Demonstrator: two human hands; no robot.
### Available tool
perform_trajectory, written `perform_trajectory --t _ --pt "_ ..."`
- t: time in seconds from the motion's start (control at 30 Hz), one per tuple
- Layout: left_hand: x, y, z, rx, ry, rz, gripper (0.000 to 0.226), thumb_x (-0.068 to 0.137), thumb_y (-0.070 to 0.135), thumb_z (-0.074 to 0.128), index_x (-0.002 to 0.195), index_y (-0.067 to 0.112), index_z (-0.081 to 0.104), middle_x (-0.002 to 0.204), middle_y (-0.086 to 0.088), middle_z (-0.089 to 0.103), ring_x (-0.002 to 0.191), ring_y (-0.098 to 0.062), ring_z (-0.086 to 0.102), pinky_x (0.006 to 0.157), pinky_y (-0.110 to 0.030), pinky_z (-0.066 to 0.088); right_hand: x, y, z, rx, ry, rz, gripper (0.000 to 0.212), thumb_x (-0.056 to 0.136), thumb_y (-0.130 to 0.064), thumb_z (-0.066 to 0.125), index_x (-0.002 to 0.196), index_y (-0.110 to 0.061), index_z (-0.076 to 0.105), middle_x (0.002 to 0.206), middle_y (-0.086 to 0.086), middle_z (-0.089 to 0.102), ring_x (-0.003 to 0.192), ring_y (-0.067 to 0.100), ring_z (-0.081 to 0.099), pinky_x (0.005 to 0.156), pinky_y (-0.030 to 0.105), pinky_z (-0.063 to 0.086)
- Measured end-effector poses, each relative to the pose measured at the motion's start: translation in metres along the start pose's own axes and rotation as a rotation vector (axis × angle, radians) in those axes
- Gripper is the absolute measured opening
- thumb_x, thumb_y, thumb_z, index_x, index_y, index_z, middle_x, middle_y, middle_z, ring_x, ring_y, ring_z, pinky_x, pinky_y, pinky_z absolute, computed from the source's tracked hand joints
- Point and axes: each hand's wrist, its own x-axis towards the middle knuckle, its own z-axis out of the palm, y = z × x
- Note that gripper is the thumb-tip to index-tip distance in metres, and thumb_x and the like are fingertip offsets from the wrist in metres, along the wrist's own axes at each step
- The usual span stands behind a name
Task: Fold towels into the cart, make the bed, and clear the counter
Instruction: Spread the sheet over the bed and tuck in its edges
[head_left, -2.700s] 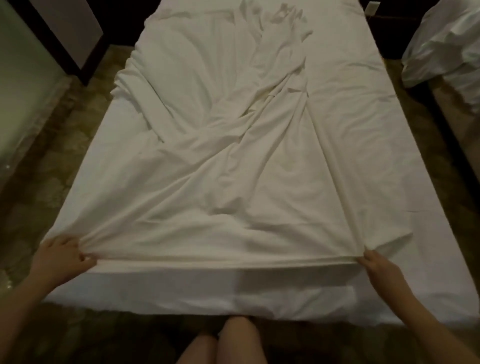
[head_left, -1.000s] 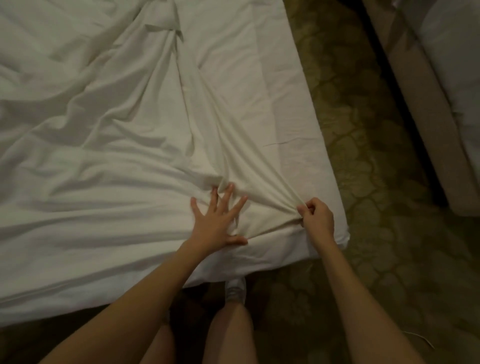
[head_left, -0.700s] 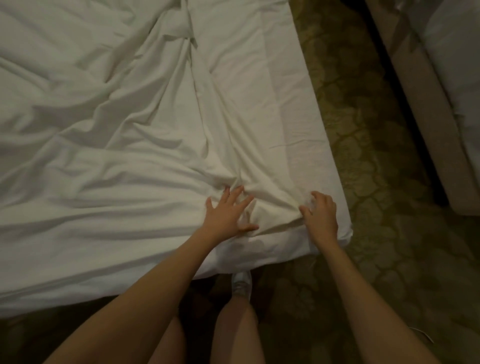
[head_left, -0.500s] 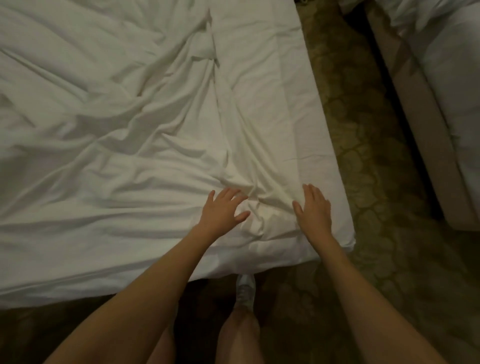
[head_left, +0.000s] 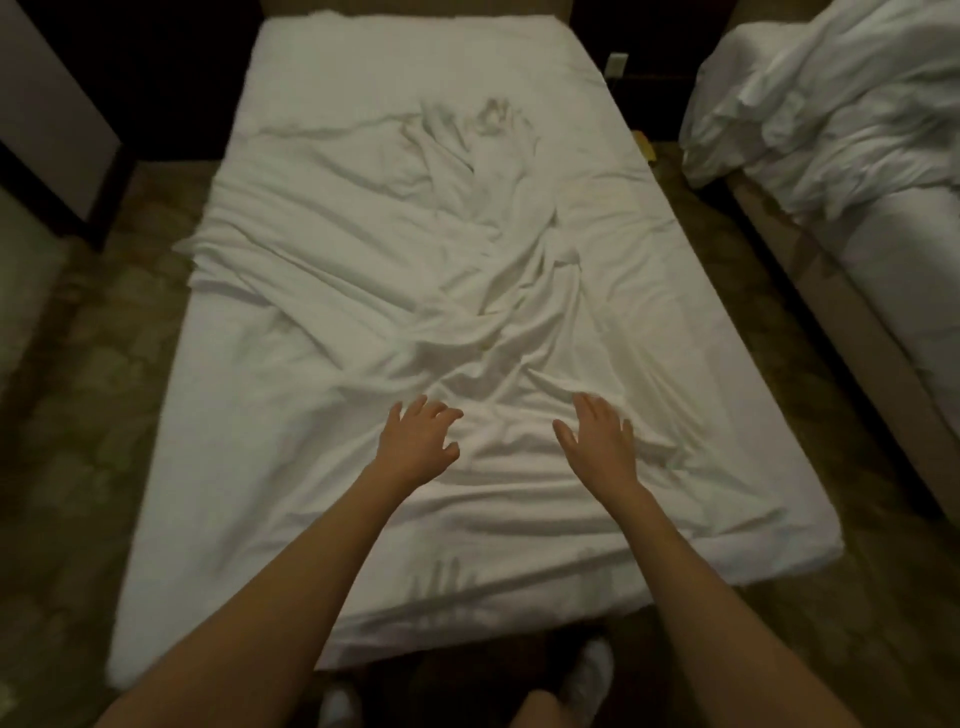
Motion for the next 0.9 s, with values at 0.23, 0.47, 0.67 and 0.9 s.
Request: perform_trajectory --t 0.23,0.47,0.67,0.9 --pt "-0.056 -0.116 -0.068 0.001 0.055 -0.026 0.051 0.095 0.034 0.045 0.144 0.025 0.033 0.151 0.001 0.032 0.144 -0.021 0.016 0.116 -0.045 0.008 -0.020 -0.155 0.022 0.031 -0.011 -0.077 0.053 0.101 -0.040 0.034 0.148 -0.017 0.026 0.157 0.001 0.020 0.146 0.020 0.010 0.117 0.046 0.007" --pt "-0.086 -0.206 -0.093 -0.002 0.067 -0.096 0.051 0.095 0.033 0.047 0.143 0.025 0.035 0.150 0.001 0.034 0.142 -0.020 0.020 0.115 -0.044 0.011 -0.020 -0.257 0.050 0.039 -0.016 -0.145 0.053 0.099 -0.040 0.038 0.146 -0.016 0.031 0.155 0.005 0.023 0.143 0.023 0.017 0.116 0.047 0.013" --pt "-0.081 -0.287 -0.121 -0.038 0.070 -0.087 0.050 0.094 0.033 0.046 0.143 0.025 0.036 0.148 0.000 0.036 0.140 -0.019 0.024 0.115 -0.043 0.014 -0.012 -0.334 0.066 0.017 -0.030 -0.101 0.053 0.100 -0.042 0.034 0.147 -0.019 0.027 0.158 0.001 0.017 0.145 0.022 0.011 0.116 0.048 0.012" --pt "-0.054 -0.441 -0.150 0.023 0.049 0.047 0.053 0.094 0.036 0.046 0.144 0.026 0.032 0.147 -0.001 0.037 0.138 -0.021 0.027 0.113 -0.045 0.020 0.015 -0.455 0.122 0.024 -0.016 0.016 0.056 0.101 -0.042 0.033 0.149 -0.017 0.022 0.159 0.001 0.013 0.146 0.021 0.007 0.117 0.047 0.008"
